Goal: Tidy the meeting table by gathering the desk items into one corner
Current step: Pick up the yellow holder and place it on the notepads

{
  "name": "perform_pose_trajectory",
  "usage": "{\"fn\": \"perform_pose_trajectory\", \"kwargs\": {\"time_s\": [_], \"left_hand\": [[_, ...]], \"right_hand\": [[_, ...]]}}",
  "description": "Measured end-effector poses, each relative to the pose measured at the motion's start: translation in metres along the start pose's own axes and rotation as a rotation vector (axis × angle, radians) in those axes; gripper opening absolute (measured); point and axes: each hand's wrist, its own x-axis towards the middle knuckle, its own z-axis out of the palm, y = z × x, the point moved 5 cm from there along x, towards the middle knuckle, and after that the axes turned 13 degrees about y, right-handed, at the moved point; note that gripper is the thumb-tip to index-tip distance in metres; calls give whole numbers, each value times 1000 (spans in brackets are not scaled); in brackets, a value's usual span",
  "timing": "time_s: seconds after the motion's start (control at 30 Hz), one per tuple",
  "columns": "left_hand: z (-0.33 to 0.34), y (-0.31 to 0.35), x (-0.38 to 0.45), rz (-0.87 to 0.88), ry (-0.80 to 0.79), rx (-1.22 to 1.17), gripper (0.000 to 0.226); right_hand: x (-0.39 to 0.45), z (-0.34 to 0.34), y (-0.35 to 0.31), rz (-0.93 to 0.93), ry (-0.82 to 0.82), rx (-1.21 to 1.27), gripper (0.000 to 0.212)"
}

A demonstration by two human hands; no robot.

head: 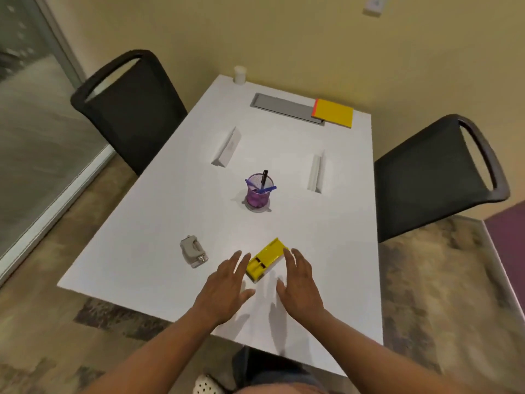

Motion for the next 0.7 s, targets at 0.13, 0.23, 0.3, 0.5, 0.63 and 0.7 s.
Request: {"fn": "perform_pose_trajectory", "kwargs": {"time_s": [0.13, 0.23, 0.3, 0.5, 0.63, 0.7], "left_hand": [[11, -4, 18, -26, -105, -45, 91], [21, -11, 33, -40, -164, -36, 96], [28, -13, 45, -58, -189, -41, 98], [54, -10, 73, -78, -246, -30, 106], [64, -6, 80, -86, -172, -8, 90], [64, -8, 83, -143, -132, -107, 79]], "right_hand": [[27, 13, 23, 68, -20, 51, 70], [51, 29, 36, 106, -86, 129, 82], [69, 39, 43, 63, -150, 139, 89], [128, 61, 61, -122, -312, 114, 105], [149, 71, 62, -246, -316, 122, 77], [154, 72, 61, -281, -334, 157, 67]]}}
